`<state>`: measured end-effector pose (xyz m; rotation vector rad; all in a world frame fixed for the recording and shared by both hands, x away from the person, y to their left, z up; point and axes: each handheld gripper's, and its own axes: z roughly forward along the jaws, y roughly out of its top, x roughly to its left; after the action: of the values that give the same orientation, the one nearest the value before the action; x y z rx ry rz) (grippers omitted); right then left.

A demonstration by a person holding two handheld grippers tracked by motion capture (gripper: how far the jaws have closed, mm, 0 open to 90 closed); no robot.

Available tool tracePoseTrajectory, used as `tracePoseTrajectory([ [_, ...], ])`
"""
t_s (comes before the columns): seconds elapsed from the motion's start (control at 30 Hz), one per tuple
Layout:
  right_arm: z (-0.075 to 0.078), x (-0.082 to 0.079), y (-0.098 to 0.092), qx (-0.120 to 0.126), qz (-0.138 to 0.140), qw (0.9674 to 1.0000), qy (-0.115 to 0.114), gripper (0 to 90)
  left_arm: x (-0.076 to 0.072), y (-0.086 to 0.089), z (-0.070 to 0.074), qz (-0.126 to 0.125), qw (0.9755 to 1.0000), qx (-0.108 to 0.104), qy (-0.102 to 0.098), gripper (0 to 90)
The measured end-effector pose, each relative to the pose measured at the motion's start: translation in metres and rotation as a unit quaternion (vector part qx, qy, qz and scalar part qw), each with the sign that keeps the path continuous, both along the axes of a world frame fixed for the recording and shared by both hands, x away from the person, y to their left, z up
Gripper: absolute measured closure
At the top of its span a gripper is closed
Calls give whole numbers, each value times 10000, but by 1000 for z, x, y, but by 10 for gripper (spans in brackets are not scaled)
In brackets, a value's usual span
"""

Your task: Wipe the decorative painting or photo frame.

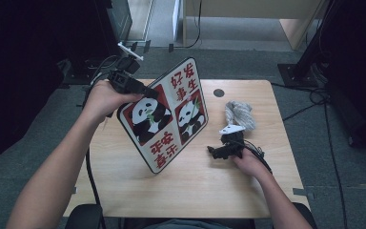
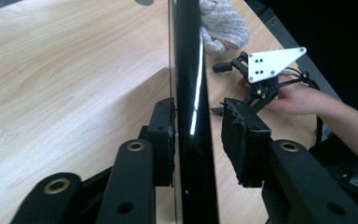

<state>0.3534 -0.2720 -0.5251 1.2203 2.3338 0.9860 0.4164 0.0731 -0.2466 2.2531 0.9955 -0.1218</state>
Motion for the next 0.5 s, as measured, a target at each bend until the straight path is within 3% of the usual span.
tracePoseTrajectory([
  [0.2,0,2,-1,6,96,10000,2,0,-12,7,1,-64,9996,125,-239,618],
  [0.5,0,2,-1,2,113,9999,-12,0,-29,25,6,-61,9982,5,-599,531],
])
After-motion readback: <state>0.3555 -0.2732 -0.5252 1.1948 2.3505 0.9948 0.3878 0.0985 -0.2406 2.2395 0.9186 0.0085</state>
